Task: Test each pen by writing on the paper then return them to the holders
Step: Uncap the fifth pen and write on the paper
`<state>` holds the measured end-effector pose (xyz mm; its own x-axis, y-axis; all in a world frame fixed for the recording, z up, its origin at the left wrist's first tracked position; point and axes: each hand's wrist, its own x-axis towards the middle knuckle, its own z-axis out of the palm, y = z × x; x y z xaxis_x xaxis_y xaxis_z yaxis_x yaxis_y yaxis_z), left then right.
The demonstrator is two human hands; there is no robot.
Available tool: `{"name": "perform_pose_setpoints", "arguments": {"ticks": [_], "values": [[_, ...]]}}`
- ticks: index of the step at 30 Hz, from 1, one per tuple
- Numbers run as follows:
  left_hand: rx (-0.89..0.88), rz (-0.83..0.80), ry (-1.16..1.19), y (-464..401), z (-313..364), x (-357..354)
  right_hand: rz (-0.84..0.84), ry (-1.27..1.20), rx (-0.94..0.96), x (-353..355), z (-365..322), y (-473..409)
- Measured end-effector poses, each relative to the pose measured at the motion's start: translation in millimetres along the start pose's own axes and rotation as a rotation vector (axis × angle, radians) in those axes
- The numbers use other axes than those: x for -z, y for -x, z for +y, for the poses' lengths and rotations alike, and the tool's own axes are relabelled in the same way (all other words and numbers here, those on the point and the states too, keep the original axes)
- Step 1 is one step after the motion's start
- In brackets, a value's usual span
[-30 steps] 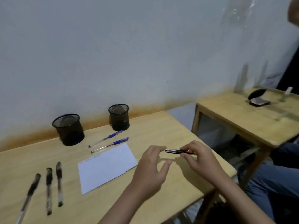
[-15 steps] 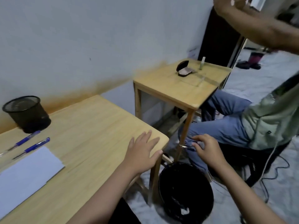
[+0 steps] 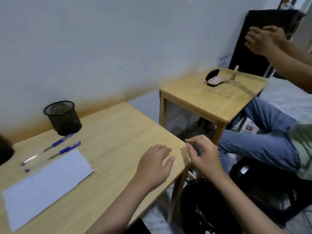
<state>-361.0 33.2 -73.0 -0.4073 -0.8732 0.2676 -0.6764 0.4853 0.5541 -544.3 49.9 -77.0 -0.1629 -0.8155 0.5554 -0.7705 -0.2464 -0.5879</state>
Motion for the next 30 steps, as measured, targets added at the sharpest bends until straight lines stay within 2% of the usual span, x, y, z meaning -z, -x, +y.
{"name": "perform_pose_setpoints", "arguments": {"ticks": [4, 13, 19, 26, 30], "values": [[0.103, 0.094, -0.040, 25, -27, 34, -0.038, -0.133, 0.137, -34, -47, -15], [0.436, 0.280, -0.192, 122, -98, 108, -0.325, -0.309, 0.359, -145, -156, -22], [0.597, 0.424, -0.281, 188, -130, 135, -0.528, -0.184, 0.471, -210, -208, -28], [0.614, 0.391, -0.316, 204, -131, 128, -0.532, 0.090, 0.632, -259, -224, -45], [0.618, 0.379, -0.312, 206, -133, 130, -0.568, 0.139, 0.729, -269, -226, -48]]}}
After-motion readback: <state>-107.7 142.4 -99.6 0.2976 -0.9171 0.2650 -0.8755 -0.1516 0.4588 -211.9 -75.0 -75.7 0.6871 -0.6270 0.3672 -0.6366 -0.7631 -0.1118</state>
